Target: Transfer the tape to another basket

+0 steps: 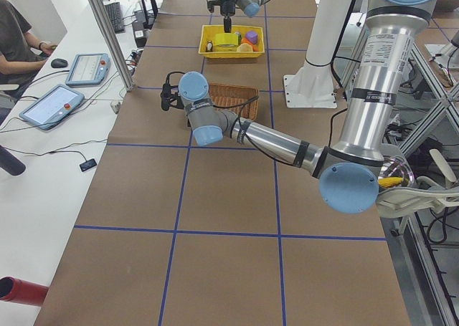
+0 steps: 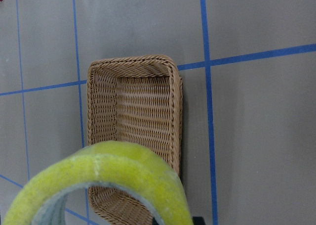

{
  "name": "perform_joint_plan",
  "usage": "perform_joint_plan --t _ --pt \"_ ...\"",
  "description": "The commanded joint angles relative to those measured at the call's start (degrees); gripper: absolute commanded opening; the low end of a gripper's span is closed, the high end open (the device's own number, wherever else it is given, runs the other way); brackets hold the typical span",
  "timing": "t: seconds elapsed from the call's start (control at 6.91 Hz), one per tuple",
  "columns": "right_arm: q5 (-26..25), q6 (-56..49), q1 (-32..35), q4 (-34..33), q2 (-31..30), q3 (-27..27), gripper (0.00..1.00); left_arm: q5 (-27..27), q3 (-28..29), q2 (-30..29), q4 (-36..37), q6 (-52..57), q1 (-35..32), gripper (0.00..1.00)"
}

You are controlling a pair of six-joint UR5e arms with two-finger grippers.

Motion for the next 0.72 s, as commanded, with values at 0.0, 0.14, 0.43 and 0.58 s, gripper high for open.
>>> perform_joint_plan --t 0.0,0.14,0.43,0.58 --pt "-0.38 6.69 -2.89 6.84 0.02 -0.18 0.0 1.28 0.23 -3.48 -12.13 -21.22 3.63 0.98" --pt "-0.55 10.64 -3.43 11.05 0.11 -0.52 0.0 6.33 0.14 -4.81 -17.48 -29.5 7.56 0.98" --pt "-1.6 18.64 -3.96 20.1 0.2 -0.97 0.0 20.03 0.58 -7.62 -30.83 -47.94 18.37 0.98" --pt "-7.61 23.46 -6.31 26.76 0.2 -1.58 0.0 20.36 -0.11 -7.81 -32.81 -50.12 19.72 0.98"
